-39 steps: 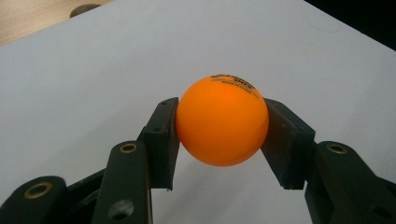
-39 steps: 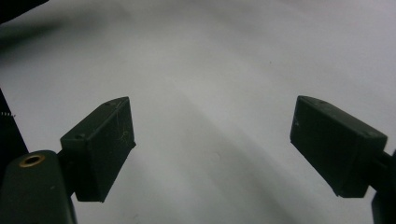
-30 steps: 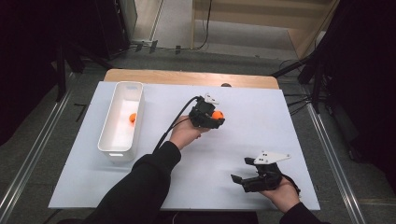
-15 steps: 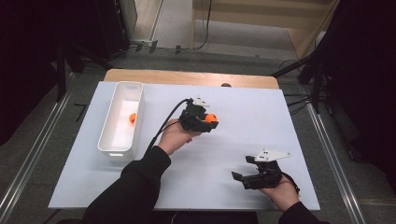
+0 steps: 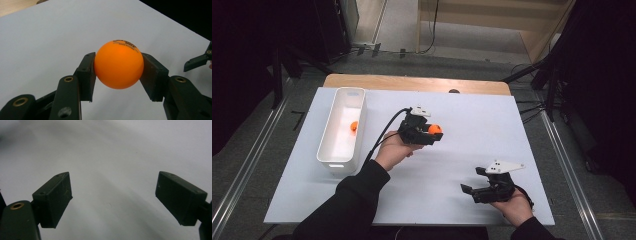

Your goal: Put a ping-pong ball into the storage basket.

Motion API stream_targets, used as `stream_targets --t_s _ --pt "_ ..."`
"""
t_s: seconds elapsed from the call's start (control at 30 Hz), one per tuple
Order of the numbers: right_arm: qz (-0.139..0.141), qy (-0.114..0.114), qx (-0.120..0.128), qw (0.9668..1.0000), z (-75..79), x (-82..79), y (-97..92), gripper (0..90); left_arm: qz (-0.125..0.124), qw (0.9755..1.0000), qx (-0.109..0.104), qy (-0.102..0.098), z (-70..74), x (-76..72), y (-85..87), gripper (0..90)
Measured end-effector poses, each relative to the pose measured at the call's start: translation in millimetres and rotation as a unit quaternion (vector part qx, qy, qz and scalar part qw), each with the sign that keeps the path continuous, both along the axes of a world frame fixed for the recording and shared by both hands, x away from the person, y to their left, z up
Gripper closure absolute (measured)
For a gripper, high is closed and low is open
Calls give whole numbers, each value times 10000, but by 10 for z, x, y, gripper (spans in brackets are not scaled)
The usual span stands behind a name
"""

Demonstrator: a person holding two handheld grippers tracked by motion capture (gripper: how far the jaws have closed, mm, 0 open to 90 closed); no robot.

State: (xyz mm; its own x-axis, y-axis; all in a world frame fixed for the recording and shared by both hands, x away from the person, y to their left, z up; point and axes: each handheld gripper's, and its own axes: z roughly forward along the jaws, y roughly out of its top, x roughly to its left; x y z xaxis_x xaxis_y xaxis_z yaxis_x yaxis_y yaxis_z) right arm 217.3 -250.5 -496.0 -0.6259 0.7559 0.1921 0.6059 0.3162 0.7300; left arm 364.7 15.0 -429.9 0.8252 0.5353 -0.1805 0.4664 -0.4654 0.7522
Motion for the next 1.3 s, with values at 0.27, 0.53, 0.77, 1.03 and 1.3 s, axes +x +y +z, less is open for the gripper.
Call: stream_targets --t_s 0.27,0.53,0.77,1.03,1.3 --pt "99 -17 23 9999 20 -27 29 123 -12 10000 91 15 -29 -42 68 507" --pt "89 -4 3 10000 25 -39 12 123 1 10000 -14 -13 47 -64 123 507" --pt "103 -43 -10 9999 24 -37 15 123 18 10000 39 -26 138 -64 174 506" --pt "86 -24 -18 10000 25 -43 17 123 49 10000 -49 -4 261 -45 264 506" --pt "95 -37 -26 9999 25 -44 16 123 58 10000 -41 -33 363 -51 320 506"
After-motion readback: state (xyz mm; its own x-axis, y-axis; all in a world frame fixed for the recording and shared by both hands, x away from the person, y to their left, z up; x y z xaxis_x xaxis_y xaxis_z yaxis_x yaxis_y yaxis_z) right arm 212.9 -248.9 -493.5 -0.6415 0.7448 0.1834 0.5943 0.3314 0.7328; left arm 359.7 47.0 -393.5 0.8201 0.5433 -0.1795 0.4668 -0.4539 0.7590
